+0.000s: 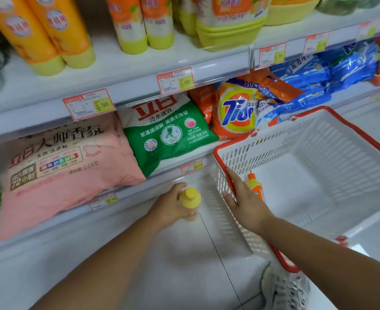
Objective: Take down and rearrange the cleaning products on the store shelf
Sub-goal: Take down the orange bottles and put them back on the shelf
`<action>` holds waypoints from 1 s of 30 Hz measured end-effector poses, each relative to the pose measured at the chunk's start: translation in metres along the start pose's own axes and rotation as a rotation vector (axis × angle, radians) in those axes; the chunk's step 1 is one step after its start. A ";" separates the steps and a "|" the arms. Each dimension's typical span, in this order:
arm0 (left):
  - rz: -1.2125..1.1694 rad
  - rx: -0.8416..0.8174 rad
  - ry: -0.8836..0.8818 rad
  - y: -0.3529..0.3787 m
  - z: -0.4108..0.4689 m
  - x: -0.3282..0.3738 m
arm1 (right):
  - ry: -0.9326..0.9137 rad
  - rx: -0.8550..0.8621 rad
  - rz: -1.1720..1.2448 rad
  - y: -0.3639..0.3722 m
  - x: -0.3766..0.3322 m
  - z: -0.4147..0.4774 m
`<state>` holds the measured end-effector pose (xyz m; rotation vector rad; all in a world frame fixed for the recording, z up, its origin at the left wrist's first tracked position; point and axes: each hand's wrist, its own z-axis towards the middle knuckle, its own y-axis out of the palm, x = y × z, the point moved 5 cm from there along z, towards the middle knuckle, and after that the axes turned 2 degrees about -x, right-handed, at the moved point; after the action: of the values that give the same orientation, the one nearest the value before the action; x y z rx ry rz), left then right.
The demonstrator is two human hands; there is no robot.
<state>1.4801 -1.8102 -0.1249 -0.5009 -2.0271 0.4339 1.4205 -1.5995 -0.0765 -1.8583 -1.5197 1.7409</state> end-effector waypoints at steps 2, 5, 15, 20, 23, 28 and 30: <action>0.023 -0.006 0.023 -0.022 -0.014 0.016 | 0.026 -0.055 0.003 -0.003 -0.004 -0.001; 0.107 -0.024 0.089 -0.064 -0.045 0.044 | 0.071 -0.056 -0.094 -0.016 -0.017 0.000; 0.657 0.822 0.457 -0.266 -0.146 0.125 | -0.437 0.257 0.061 -0.084 -0.230 0.007; 0.706 0.910 0.373 -0.295 -0.139 0.069 | -0.550 0.327 0.115 -0.092 -0.322 0.047; 0.747 0.967 0.405 -0.296 -0.130 0.053 | -0.556 0.382 0.140 -0.100 -0.361 0.084; 0.729 1.087 0.503 -0.296 -0.126 0.056 | -0.501 0.338 0.316 -0.112 -0.408 0.127; 0.738 1.086 0.509 -0.297 -0.126 0.055 | -0.477 0.320 0.358 -0.112 -0.416 0.134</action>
<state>1.5149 -2.0227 0.1218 -0.5537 -0.8383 1.5434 1.3361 -1.9206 0.2282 -1.7037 -0.9697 2.5594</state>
